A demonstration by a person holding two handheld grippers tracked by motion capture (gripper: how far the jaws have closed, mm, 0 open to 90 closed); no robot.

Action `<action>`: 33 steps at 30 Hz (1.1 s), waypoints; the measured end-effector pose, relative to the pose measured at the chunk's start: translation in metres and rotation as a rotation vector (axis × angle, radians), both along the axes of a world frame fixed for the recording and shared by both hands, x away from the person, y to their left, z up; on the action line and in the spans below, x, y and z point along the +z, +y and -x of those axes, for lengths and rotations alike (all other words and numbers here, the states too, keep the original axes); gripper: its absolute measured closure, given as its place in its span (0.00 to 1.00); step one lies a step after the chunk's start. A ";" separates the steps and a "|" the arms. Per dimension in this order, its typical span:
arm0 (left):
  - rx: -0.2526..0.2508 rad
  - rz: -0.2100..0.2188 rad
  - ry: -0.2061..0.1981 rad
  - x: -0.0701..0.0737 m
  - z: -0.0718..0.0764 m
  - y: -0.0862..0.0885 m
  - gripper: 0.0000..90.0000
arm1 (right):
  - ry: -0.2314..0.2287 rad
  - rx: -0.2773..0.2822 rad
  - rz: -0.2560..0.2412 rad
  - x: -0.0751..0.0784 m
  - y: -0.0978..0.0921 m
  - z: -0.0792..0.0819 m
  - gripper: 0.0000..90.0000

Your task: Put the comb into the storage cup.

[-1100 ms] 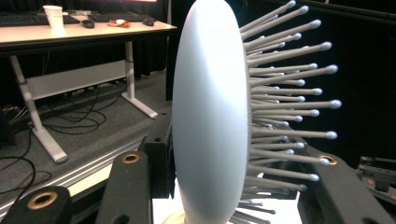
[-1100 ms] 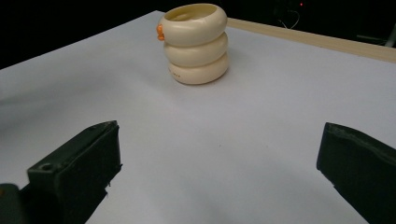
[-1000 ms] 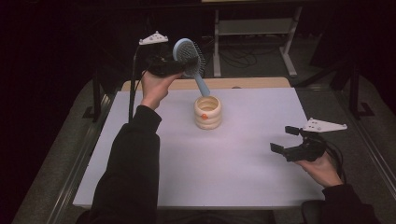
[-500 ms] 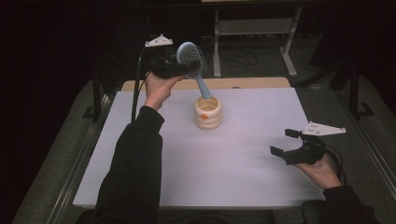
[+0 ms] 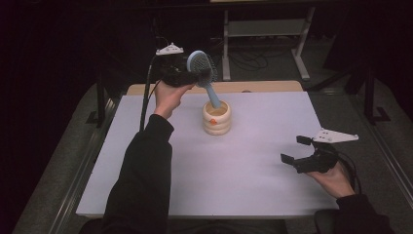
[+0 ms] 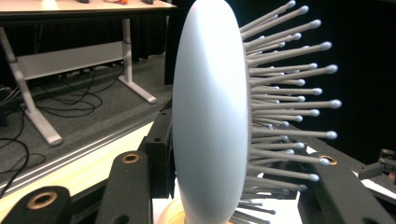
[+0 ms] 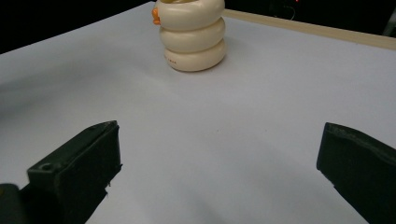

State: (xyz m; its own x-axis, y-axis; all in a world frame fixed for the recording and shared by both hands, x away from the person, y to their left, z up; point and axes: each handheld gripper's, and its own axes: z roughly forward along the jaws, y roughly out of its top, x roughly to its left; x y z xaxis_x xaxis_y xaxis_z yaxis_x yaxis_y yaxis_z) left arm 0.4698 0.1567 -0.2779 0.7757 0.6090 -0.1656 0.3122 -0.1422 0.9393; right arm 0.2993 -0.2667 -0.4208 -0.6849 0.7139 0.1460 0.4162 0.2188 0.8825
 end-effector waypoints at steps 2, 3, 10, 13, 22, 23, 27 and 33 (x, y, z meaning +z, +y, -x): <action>-0.006 -0.013 -0.004 -0.001 0.000 -0.001 0.59 | -0.003 -0.002 -0.001 0.000 0.000 0.000 0.00; -0.006 -0.013 -0.004 -0.001 0.000 -0.001 0.59 | -0.005 -0.004 -0.002 0.000 -0.001 0.001 0.00; -0.003 -0.017 0.007 -0.011 -0.001 -0.003 0.58 | -0.012 -0.011 -0.009 -0.001 -0.002 0.002 0.00; -0.006 -0.027 0.015 -0.018 -0.003 -0.005 0.58 | -0.006 -0.013 -0.010 -0.003 -0.003 0.003 0.00; -0.005 -0.014 0.032 -0.030 -0.007 -0.007 0.58 | -0.003 -0.018 -0.010 -0.004 -0.004 0.003 0.00; -0.005 -0.014 0.032 -0.030 -0.007 -0.007 0.58 | -0.003 -0.018 -0.010 -0.004 -0.004 0.003 0.00; -0.005 -0.014 0.039 -0.036 -0.009 -0.007 0.58 | 0.007 -0.010 -0.004 -0.006 -0.003 0.003 0.00; -0.004 -0.020 0.052 -0.045 -0.011 -0.010 0.58 | 0.005 -0.007 -0.001 -0.006 -0.003 0.003 0.00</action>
State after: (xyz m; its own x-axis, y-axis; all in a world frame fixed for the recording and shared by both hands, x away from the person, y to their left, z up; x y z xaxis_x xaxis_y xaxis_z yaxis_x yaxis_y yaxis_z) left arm 0.4808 0.1470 -0.3234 0.7687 0.6096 -0.1936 0.3602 -0.1625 0.9186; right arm 0.2959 -0.2697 -0.4271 -0.6792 0.7185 0.1499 0.4221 0.2153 0.8806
